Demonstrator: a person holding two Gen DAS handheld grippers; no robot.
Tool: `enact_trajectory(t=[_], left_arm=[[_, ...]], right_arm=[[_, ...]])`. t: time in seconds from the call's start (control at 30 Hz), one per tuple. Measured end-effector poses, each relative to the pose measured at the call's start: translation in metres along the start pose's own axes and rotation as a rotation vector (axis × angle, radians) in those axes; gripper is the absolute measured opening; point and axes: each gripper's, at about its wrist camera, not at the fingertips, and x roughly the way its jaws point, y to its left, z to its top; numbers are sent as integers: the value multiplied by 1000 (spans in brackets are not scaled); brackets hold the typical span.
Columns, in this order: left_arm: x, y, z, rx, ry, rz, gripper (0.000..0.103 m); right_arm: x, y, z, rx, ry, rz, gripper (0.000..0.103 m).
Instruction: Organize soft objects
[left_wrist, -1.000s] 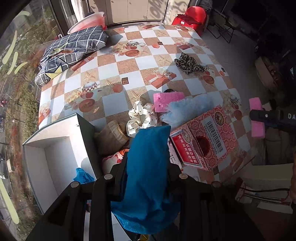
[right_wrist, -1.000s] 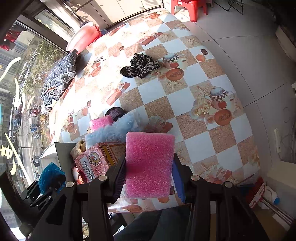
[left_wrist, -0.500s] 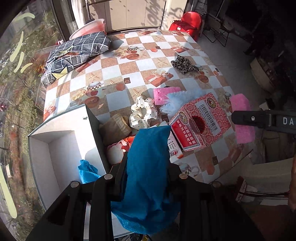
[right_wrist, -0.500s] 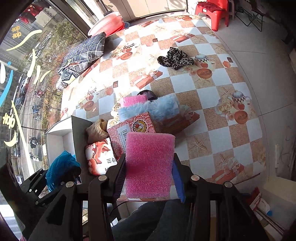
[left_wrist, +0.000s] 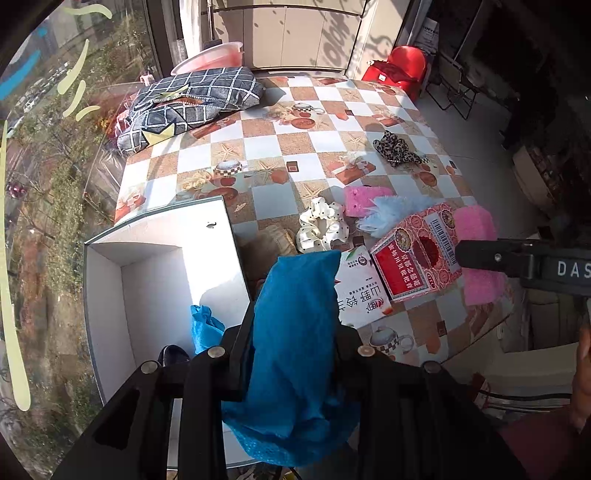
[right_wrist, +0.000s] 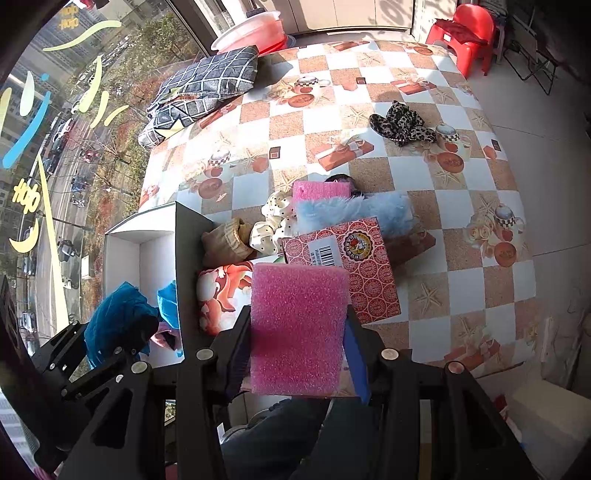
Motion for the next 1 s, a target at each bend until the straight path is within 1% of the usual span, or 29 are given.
enact_trajectory(t=[0.37, 1.0], left_arm=[[-10, 37, -11, -101, -32, 18, 35], [-14, 89, -31, -250, -32, 62, 35]], right_arm=[[7, 43, 7, -109, 7, 3, 47], [27, 116, 12, -313, 53, 27, 47]])
